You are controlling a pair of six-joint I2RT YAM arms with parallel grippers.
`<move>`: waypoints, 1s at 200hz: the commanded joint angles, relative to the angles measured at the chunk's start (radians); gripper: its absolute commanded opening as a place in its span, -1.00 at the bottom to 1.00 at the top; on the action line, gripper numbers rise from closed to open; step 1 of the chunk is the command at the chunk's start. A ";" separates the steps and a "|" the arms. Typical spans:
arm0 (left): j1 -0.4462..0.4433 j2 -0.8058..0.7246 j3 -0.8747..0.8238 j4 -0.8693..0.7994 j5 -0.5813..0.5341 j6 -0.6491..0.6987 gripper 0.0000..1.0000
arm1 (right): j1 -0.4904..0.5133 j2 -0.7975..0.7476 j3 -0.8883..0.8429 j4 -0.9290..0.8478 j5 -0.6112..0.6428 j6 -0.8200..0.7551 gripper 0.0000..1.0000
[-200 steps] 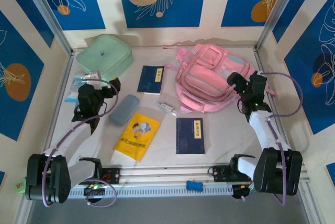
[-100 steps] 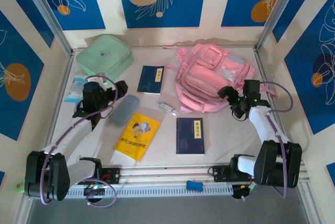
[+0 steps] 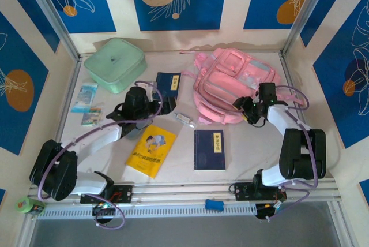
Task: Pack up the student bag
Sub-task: Move the student bag to the middle-right of the table, then rotate the student bag at the center of the table.
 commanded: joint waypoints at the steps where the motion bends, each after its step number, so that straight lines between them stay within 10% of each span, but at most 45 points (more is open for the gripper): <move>1: -0.029 0.033 0.046 0.016 -0.021 0.024 0.99 | 0.039 0.046 0.049 0.044 -0.037 0.033 0.07; 70: -0.043 0.076 0.090 -0.027 -0.064 0.027 0.99 | 0.291 0.137 0.125 0.161 0.034 0.175 -0.23; 100: -0.042 0.081 0.124 -0.075 -0.082 0.033 0.99 | 0.363 0.086 0.136 0.141 0.085 0.152 0.01; 200: -0.204 0.275 0.247 0.011 -0.042 -0.119 0.99 | -0.069 -0.003 0.163 -0.158 0.019 -0.037 0.53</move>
